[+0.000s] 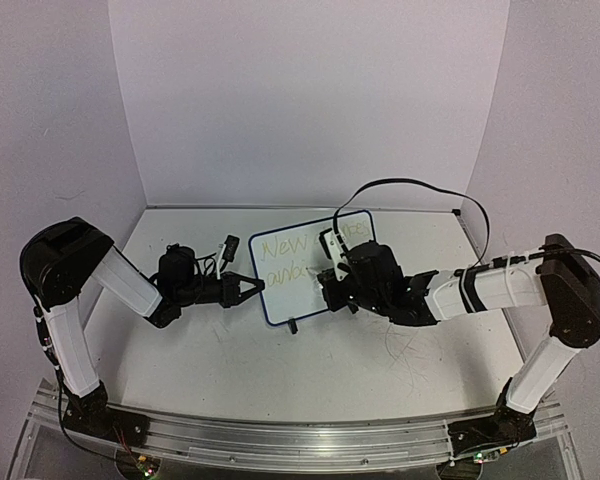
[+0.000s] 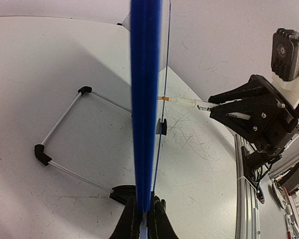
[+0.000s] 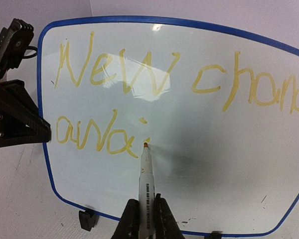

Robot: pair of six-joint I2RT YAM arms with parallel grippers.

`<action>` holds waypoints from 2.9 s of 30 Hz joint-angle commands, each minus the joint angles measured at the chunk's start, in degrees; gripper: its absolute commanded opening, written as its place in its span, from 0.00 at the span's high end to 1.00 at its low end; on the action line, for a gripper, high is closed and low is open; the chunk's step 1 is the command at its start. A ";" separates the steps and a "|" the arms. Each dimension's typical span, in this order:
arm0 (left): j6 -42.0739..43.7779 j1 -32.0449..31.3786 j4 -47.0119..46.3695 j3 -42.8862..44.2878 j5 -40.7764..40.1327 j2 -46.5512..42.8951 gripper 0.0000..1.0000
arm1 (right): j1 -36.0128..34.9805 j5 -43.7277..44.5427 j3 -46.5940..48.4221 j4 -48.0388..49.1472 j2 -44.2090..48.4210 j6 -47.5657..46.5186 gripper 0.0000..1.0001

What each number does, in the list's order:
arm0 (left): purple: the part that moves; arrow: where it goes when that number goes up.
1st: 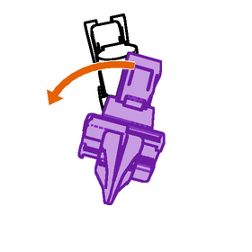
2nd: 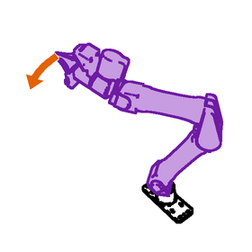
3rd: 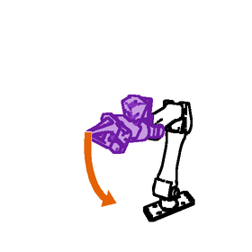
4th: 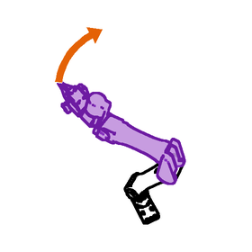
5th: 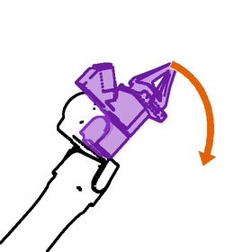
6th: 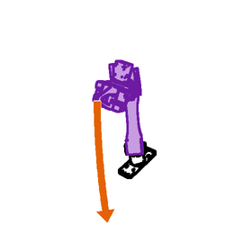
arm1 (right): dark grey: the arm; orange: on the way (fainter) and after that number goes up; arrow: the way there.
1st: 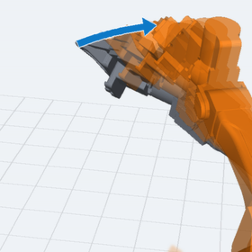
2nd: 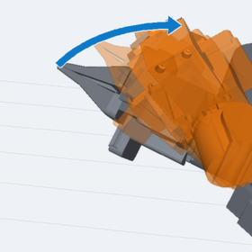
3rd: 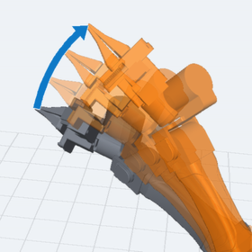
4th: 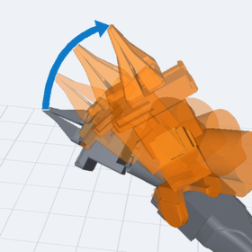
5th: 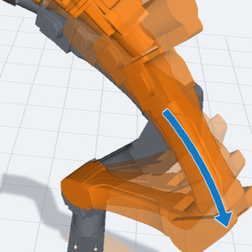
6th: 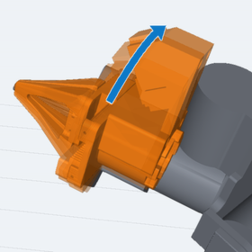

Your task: Write a sentence on the whiteboard

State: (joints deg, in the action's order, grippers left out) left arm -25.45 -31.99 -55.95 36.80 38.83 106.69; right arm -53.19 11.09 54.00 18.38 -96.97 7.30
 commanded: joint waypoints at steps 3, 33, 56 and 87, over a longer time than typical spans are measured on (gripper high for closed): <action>1.28 -0.54 3.53 1.14 -1.11 -0.97 1.00 | 0.04 1.29 0.29 -2.29 -0.14 1.39 1.00; 1.19 -0.54 4.03 1.51 -0.83 -1.07 1.00 | 1.21 0.50 2.69 -4.06 5.24 1.17 1.00; 1.82 -0.53 4.75 1.58 -0.89 -1.10 1.00 | 1.60 2.42 6.64 -2.03 -0.08 -0.95 1.00; 1.99 -0.53 5.07 1.47 -1.11 -1.31 1.00 | 0.55 0.75 -1.64 -4.50 2.46 2.85 1.00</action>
State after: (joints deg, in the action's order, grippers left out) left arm -25.06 -31.99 -54.89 37.17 38.81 106.43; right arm -52.56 11.31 53.91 15.38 -96.02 8.87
